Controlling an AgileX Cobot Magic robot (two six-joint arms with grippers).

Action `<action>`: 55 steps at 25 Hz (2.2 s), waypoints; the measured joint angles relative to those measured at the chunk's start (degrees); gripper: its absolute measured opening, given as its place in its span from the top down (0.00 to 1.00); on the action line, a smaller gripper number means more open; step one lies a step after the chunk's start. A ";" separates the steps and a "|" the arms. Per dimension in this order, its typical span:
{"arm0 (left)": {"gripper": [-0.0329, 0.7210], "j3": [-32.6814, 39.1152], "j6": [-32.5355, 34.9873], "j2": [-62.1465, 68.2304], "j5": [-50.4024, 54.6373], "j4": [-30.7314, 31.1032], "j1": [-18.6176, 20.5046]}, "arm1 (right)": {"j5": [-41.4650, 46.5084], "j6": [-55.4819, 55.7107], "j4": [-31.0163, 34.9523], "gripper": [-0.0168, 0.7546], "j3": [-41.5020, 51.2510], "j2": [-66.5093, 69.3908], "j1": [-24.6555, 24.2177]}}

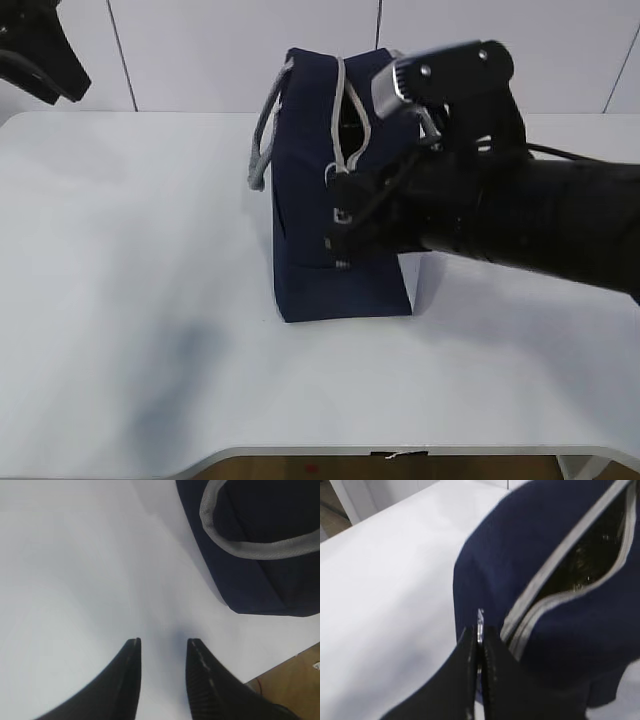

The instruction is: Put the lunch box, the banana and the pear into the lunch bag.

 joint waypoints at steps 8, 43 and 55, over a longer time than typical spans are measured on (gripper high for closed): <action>0.64 7.79 1.15 0.00 -0.10 -0.51 0.00 | 9.19 0.00 -0.12 0.97 -7.58 -0.10 0.00; 0.60 17.91 25.54 -1.82 -5.00 -13.61 -9.26 | 16.88 0.00 17.50 0.97 -16.39 1.08 -0.33; 0.48 18.00 35.71 -0.36 -10.44 -21.14 -9.26 | 17.24 0.00 23.80 0.97 -16.49 1.08 -0.33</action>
